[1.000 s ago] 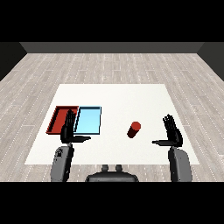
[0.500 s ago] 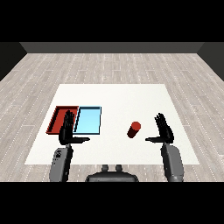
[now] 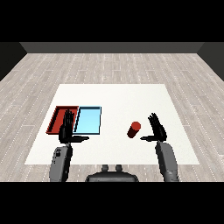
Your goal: Pick the red can and put it in the red box
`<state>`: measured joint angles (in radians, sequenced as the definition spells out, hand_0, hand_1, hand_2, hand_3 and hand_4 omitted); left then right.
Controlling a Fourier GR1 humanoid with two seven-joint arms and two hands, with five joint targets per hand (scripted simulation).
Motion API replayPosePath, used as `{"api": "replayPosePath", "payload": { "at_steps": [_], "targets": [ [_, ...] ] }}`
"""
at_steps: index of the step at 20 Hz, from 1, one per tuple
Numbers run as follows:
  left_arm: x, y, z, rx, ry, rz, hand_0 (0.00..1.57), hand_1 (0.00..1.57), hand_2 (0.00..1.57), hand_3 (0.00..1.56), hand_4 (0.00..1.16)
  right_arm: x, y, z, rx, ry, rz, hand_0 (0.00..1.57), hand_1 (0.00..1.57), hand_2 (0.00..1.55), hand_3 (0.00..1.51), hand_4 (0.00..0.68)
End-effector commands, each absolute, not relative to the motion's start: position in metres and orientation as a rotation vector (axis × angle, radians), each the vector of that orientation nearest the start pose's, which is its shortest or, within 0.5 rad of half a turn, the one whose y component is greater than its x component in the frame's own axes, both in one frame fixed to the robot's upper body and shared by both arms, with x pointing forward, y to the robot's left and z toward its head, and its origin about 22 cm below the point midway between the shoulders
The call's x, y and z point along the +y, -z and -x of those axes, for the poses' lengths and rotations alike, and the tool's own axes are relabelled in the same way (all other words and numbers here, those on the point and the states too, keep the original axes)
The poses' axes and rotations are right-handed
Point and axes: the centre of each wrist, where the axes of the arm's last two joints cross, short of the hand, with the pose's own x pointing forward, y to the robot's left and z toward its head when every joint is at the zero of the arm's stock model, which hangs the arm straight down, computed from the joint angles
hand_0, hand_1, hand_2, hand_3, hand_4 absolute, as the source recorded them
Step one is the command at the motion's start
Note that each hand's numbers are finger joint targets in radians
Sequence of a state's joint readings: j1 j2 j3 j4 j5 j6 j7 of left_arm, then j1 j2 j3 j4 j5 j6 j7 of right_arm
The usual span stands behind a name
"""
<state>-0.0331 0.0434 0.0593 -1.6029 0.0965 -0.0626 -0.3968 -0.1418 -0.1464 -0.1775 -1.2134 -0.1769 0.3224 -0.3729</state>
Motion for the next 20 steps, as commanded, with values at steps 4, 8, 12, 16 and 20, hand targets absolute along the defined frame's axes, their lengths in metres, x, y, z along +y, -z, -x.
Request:
{"api": "replayPosePath", "payload": {
  "at_steps": [4,8,12,16,20],
  "targets": [
    [0.252,-0.008,-0.246,-2.024,-0.048,0.053,0.0,0.0,0.0,0.0,0.0,-0.287,0.047,-0.291,-1.706,0.01,-0.267,0.0,0.0,0.0,0.0,0.0],
    [0.252,-0.013,-0.243,-2.042,-0.073,0.049,0.0,0.0,0.0,0.0,0.0,-0.267,0.063,-0.271,-1.699,0.034,-0.277,0.0,0.0,0.0,0.0,0.0],
    [0.244,-0.011,-0.236,-2.045,-0.076,0.065,0.0,0.0,0.0,0.0,0.0,-0.264,0.08,-0.279,-1.673,-0.002,-0.273,0.0,0.0,0.0,0.0,0.0],
    [0.242,-0.02,-0.259,-2.038,-0.037,0.05,0.0,0.0,0.0,0.0,0.0,-0.27,0.081,-0.274,-1.664,0.012,-0.289,0.0,0.0,0.0,0.0,0.0],
    [0.257,-0.002,-0.238,-2.035,-0.038,0.041,0.0,0.0,0.0,0.0,0.0,-0.248,0.077,-0.29,-1.666,0.019,-0.293,0.0,0.0,0.0,0.0,0.0]
  ]
}}
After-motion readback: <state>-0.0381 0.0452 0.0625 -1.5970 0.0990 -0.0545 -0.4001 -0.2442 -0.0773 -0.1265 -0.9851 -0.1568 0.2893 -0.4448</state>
